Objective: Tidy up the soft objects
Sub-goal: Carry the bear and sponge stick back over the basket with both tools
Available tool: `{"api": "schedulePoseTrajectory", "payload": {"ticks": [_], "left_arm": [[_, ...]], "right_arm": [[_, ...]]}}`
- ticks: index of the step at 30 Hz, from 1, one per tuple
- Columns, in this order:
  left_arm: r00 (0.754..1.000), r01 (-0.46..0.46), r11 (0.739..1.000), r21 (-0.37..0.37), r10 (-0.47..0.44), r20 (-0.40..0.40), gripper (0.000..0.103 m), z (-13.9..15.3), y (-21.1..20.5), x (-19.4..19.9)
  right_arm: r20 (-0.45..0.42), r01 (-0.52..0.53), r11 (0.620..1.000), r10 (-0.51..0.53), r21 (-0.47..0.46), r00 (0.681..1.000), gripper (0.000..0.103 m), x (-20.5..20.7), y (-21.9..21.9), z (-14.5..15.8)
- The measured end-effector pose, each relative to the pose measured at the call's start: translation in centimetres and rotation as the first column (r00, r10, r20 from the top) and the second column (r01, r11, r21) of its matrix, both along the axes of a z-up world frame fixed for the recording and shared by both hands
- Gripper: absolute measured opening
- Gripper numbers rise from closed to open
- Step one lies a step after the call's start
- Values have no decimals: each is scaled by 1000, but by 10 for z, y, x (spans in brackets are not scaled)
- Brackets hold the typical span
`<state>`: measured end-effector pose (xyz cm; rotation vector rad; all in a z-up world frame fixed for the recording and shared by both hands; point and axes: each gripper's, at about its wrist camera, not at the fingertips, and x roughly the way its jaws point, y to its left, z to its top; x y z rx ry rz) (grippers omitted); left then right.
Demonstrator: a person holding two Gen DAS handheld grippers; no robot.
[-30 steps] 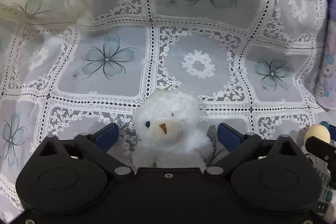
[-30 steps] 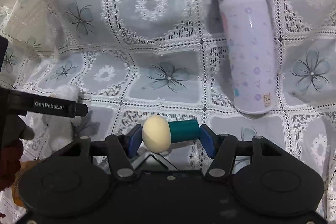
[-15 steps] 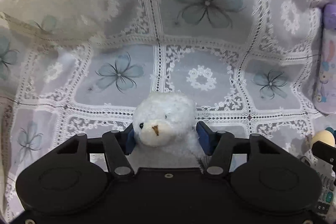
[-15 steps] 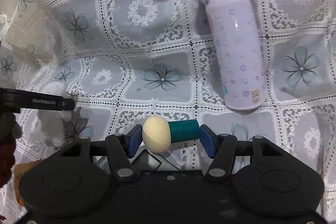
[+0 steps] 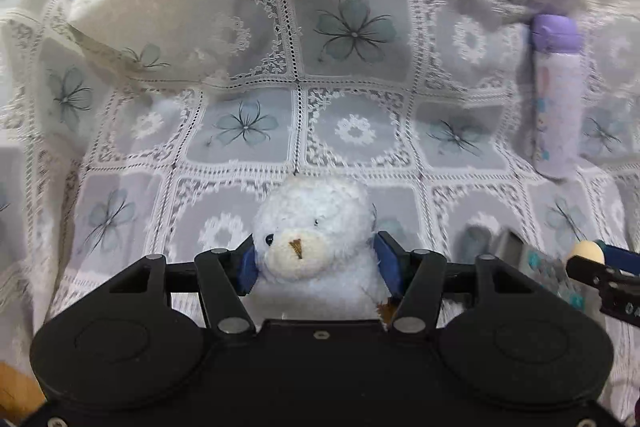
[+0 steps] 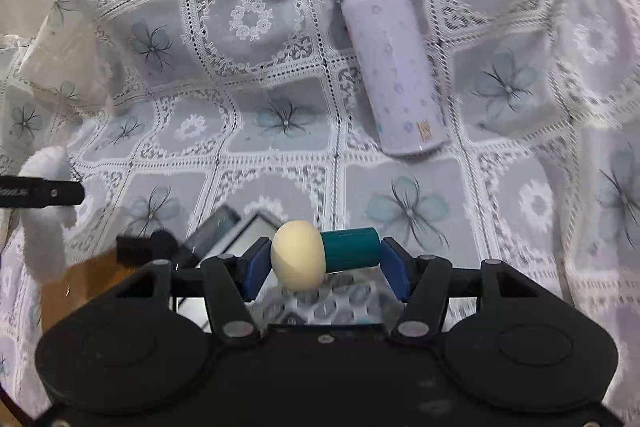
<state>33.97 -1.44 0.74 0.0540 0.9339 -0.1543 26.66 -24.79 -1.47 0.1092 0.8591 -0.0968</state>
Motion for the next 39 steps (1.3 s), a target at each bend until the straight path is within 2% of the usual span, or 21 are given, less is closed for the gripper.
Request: {"api": "schedulePoseTrajectory", "payload": {"ticks": [5,15,26,30,39], "left_arm": [[999,27,1000,4,-28,36,56,14,-4,-45],[994,77,995,-56,-72,84,56,35,-1,-140],[997,47,996,-81,-42,70,56,20,10,-235],[999,32,995,-97,-28,44,56,11,13,-260],[999,18,995,-99,-14,43,56,1,13,-301]], "right_arm": [[12,6,1000,-6,21,1000,59,-39,10,7],[32,24,996,-27,85,999,59,-126,25,20],[95,14,992,-26,123,995,59,-233,51,33],[113,11,991,-26,132,993,59,-267,62,36],[131,12,989,-31,146,991,59,-327,75,41]]}}
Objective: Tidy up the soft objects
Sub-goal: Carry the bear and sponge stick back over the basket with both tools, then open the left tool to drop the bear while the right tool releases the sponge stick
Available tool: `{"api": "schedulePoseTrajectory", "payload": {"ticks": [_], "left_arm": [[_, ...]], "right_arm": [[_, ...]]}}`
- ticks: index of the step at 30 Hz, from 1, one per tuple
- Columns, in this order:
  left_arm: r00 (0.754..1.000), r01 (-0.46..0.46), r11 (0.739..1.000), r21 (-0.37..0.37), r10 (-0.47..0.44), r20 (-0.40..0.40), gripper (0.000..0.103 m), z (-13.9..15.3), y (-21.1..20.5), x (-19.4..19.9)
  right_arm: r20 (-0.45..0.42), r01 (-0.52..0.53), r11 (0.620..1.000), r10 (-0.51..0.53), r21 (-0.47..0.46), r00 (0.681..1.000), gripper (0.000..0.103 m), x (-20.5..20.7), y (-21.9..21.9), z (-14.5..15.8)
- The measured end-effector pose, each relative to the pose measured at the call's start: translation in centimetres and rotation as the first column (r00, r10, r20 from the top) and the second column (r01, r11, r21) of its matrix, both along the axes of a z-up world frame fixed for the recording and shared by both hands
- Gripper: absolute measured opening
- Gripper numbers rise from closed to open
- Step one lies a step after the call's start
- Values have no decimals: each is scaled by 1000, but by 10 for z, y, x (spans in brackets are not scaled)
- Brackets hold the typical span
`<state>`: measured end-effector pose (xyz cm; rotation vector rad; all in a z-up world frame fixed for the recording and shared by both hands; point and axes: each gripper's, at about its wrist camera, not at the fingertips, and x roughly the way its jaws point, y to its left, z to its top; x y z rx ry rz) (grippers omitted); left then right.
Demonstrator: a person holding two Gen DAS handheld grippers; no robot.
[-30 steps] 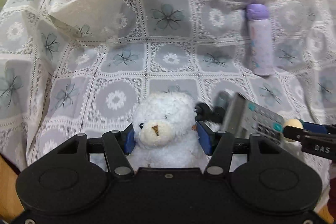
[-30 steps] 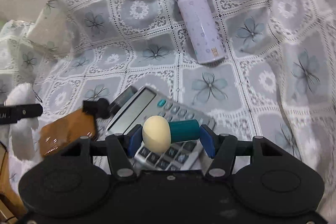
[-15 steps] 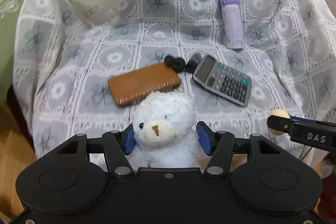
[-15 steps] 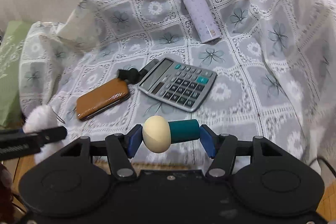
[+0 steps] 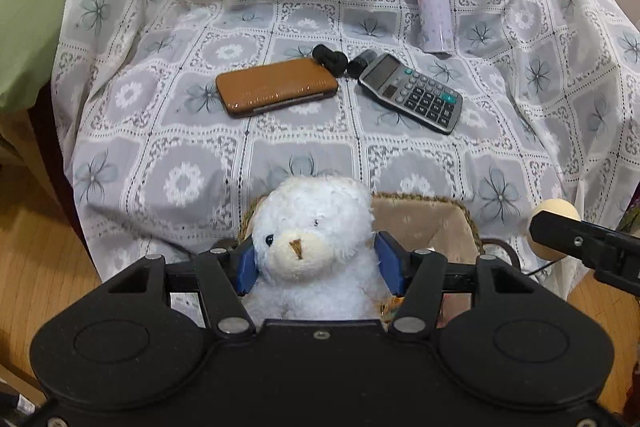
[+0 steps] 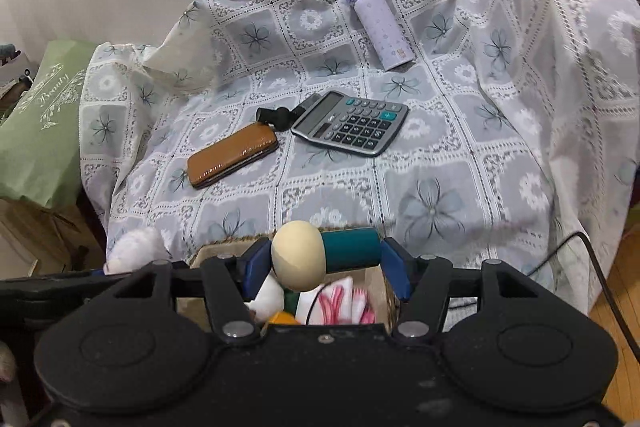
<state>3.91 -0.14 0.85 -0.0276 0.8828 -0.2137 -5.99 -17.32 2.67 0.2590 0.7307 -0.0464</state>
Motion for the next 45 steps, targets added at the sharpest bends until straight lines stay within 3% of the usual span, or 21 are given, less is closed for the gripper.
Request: {"api": "schedulePoseTrajectory", "payload": {"ticks": [10,16,28,34,38,45], "left_arm": [[999,-54,998,23,53,11,59,-7,-1,8],[997,-70,997,22,69,21,79,-10,1,9],[995,-95,995,17,95,18,80,-9,4,3],[994,-109,994,15,109,8,85,-11,6,-3],[995,-103,994,21,103,3,85,-12,4,-4],[995,-104,994,27,104,4,85,-13,4,-6]], "right_arm": [[-66,-7,997,2,-74,998,59,-18,13,-13],[-74,0,998,-5,-67,997,59,-18,9,-14],[-98,1,998,-7,-64,995,60,-15,9,-16],[-99,-8,998,1,-68,995,60,-15,11,-16],[-90,-6,998,-1,-69,996,70,-16,11,-15],[-94,5,998,-11,-65,995,70,-16,10,-15]]}}
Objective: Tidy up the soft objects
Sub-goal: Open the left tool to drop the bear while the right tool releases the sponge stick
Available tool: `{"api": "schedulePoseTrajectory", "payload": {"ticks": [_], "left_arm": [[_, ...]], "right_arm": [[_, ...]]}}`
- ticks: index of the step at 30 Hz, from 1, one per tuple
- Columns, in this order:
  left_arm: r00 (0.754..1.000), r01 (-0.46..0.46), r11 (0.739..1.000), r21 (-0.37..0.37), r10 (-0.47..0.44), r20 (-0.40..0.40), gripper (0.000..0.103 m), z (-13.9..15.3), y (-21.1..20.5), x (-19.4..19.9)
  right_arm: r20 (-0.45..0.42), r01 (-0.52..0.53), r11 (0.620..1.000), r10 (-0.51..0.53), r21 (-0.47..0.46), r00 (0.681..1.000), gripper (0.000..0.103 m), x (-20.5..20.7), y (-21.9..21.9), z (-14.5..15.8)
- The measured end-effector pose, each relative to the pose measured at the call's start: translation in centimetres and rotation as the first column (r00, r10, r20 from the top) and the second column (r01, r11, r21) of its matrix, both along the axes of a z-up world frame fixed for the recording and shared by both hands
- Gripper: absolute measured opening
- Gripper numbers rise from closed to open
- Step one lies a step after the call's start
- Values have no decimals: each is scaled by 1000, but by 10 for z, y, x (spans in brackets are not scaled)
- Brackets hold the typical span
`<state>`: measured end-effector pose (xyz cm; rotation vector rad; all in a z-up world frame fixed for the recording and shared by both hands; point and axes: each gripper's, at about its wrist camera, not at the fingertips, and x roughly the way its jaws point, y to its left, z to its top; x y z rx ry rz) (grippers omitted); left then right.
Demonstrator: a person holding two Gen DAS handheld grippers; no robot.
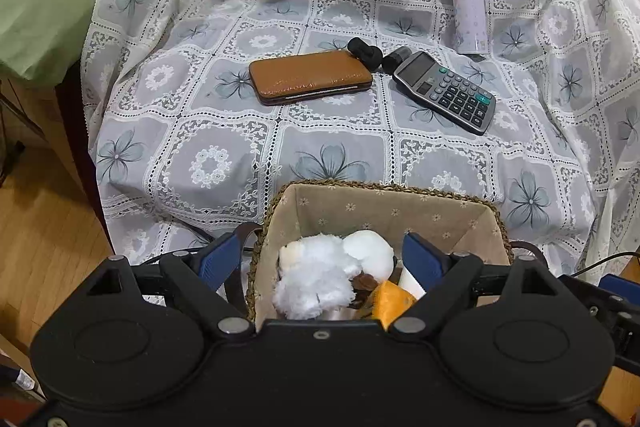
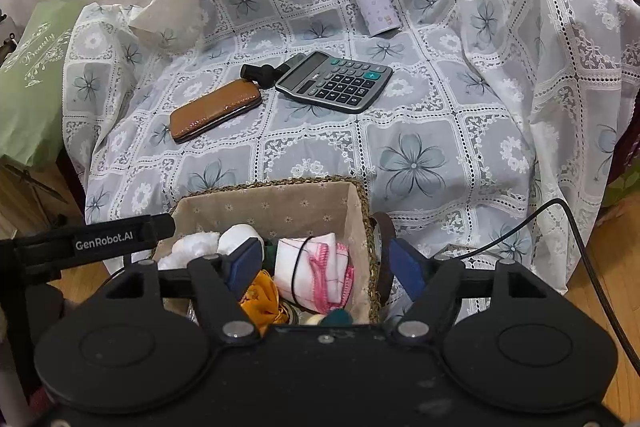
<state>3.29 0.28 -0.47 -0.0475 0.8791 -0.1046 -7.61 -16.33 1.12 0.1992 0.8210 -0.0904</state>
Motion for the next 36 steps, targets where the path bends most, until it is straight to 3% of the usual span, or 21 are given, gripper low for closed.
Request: {"api": "schedulePoseTrajectory", "payload": {"ticks": [36], "left_arm": [[999,31,996,82,-29,-22,86,-12,-6,8]], "right_arm": [[-58,-13,1000,14,16,998,71,8,0,-13]]}}
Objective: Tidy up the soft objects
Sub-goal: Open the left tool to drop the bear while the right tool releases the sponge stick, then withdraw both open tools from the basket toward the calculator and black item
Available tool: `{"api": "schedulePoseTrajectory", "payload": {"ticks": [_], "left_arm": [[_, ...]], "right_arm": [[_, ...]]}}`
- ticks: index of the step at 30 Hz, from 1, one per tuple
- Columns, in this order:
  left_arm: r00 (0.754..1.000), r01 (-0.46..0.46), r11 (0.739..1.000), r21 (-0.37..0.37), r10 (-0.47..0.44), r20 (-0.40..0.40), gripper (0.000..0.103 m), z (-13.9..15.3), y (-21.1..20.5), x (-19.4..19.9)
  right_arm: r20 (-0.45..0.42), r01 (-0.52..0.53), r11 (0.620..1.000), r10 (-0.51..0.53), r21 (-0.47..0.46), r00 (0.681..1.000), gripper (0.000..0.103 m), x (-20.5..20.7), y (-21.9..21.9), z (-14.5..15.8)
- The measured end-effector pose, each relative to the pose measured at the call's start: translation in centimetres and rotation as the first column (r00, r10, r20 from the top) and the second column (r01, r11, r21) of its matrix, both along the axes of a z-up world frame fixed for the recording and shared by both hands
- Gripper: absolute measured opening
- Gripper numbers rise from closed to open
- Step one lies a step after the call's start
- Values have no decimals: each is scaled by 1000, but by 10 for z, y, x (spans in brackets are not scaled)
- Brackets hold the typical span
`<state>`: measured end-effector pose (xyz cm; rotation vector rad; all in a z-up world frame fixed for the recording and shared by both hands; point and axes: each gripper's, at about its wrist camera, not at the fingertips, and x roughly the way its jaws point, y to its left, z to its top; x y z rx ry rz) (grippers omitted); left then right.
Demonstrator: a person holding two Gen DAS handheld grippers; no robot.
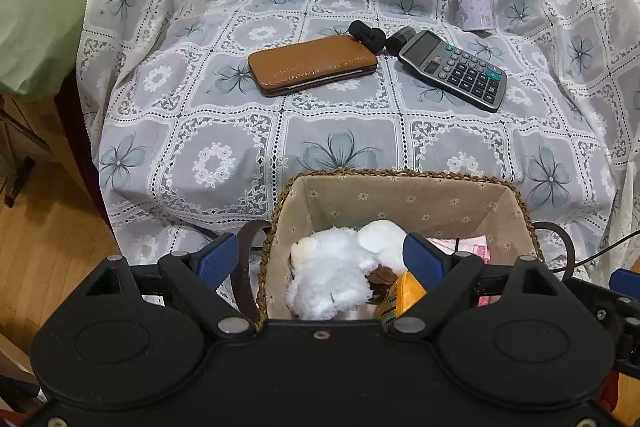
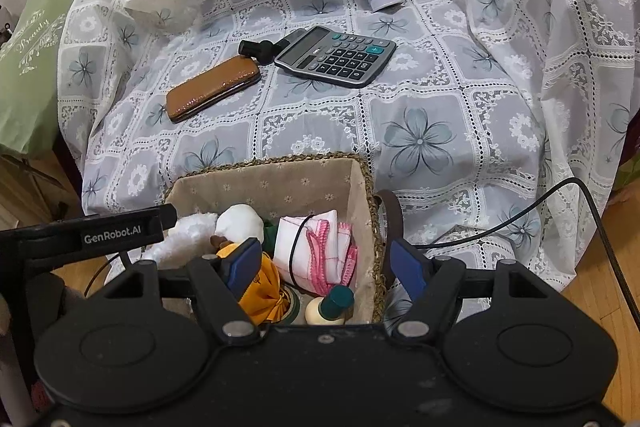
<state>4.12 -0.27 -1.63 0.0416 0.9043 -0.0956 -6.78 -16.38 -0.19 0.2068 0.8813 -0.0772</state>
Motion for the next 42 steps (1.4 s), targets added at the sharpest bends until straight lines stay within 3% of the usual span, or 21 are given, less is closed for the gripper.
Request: {"api": "schedulePoseTrajectory", "payload": {"ticks": [18,34,38,42], "left_arm": [[1000,-6,1000,12,6,-20,86,-3,4,26],[999,0,999,48,2,-49,86,-9,1,93],[999,5,998,70,-2,-37,86,-8,-4,121],[1000,6,996,85,-3,-25,86,-6,-10,148]], "right_arm": [[-60,-50,999,49,-17,997,77,23,5,-12],[-81,-52,998,48,-41,996,78,101,-6,-9],[-62,-52,998,49,-47,997,79,125,-9,-10],[15,-16,996,18,-89,1000,79,151,-19,-10]]}}
